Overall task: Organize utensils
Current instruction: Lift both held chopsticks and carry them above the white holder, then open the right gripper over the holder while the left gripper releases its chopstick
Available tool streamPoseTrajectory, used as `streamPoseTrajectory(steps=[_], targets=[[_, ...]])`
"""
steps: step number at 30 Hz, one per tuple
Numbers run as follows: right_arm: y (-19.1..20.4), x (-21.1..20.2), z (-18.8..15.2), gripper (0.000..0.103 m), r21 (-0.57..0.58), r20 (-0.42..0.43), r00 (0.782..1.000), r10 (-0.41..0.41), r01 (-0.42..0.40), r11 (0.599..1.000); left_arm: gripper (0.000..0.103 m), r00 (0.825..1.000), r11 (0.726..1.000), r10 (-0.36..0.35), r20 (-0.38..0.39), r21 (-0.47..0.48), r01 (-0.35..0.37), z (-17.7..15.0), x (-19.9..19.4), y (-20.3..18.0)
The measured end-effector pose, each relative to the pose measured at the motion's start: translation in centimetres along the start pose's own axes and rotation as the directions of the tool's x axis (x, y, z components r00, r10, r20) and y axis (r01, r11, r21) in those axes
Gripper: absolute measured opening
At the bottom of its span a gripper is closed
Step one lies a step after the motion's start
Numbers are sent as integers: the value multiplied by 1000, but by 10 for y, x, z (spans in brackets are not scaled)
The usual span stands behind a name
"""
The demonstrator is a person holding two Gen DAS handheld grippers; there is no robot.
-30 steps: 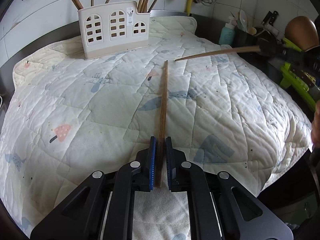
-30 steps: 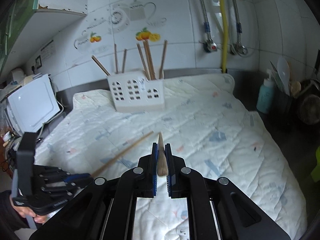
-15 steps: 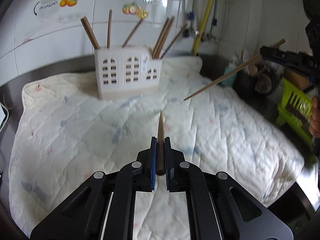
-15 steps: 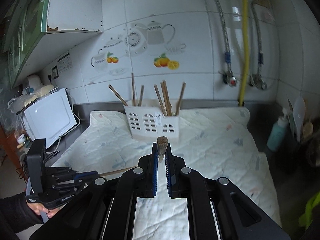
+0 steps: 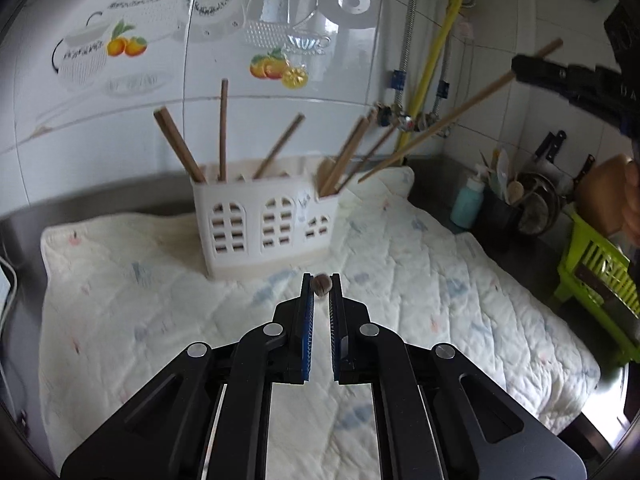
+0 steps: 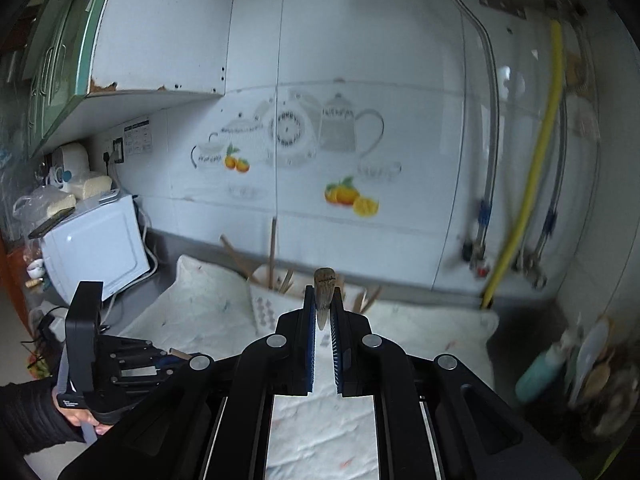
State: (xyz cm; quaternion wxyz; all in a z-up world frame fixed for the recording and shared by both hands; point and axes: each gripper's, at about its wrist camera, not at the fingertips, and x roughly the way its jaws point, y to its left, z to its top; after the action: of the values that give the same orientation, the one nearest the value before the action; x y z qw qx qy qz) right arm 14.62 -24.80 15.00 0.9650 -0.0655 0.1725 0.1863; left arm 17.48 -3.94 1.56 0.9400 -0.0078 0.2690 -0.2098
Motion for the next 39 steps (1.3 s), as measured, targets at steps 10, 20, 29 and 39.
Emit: streamPoseTrajectory(steps=[10, 20, 29, 39], targets=[[-13, 29, 58, 7, -29, 34, 998, -61, 62, 998, 6, 998, 1000, 29, 51, 5, -30, 49, 1, 20], [-24, 81, 62, 7, 8, 11, 998, -67, 67, 998, 6, 986, 997, 67, 150, 36, -74, 102, -25, 28], [-37, 147, 25, 7, 62, -98, 995, -34, 40, 997, 6, 954, 991, 108, 281, 45, -125, 154, -47, 28], [-43, 177, 0, 9, 59, -183, 983, -13, 24, 998, 6, 921, 987, 138, 363, 27, -159, 193, -33, 33]])
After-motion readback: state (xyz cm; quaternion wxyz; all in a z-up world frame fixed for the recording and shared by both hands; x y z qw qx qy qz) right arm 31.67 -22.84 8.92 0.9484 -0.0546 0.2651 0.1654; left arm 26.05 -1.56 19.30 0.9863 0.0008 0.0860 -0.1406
